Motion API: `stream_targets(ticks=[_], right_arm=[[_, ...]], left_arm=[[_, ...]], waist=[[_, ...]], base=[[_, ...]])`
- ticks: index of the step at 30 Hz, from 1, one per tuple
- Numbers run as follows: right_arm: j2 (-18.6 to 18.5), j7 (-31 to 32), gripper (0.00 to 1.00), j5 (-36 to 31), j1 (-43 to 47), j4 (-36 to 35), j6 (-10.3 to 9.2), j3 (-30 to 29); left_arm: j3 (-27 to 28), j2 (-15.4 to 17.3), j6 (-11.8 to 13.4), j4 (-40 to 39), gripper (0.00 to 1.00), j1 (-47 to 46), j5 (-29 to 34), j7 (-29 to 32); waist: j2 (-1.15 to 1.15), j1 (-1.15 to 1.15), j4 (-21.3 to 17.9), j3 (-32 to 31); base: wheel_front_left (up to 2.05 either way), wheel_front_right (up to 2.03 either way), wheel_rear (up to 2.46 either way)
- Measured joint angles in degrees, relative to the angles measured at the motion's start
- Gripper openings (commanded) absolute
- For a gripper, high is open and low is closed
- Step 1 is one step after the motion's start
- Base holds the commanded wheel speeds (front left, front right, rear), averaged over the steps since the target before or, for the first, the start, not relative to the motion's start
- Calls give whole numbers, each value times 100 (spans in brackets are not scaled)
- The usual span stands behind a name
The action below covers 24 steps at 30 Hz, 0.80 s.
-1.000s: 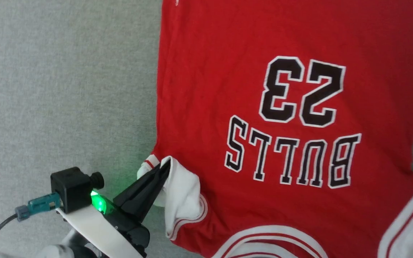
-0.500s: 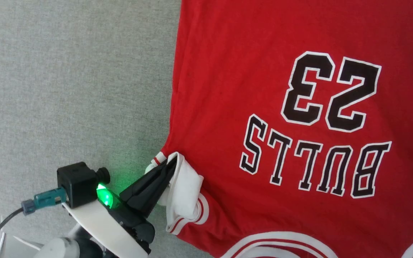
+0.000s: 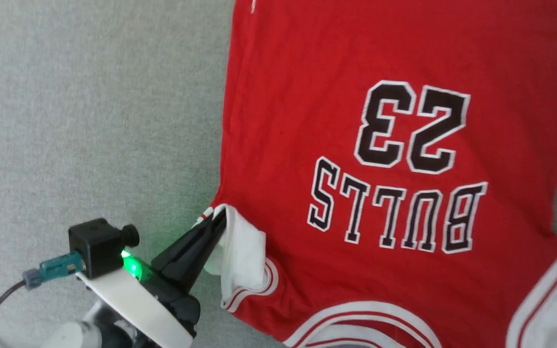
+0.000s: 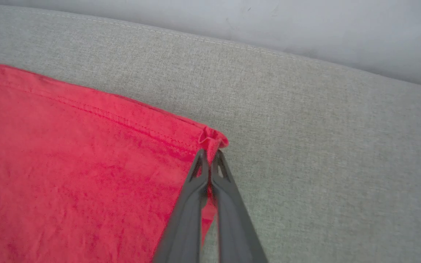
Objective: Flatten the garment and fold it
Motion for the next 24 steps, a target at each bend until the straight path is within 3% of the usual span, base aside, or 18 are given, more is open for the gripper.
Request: stream_targets(ticks=[8,14,19,24], right_arm=[[-483,-265,0,1069,959,-827,1,283],[-802,-328,0,1679,2395,-1890,1,-98],[-747,-323,0,2006,3728,-2703,0,-787],[-379,-225,0,2191,5098,-3464,0,-1446]], left_arm=[[42,102,247,-37,0,417,-8,7],[82,149,404,-52,0,857,-114,5],[94,203,511,-65,0,1160,-164,7],[133,288,633,-112,0,1446,-216,8]], waist=[[0,-1,-269,-667],[0,-1,-478,-1252],[0,-2,-651,-1737],[0,-2,-824,-2162]], base=[[0,0,0],[0,0,0],[0,0,0],[0,0,0]])
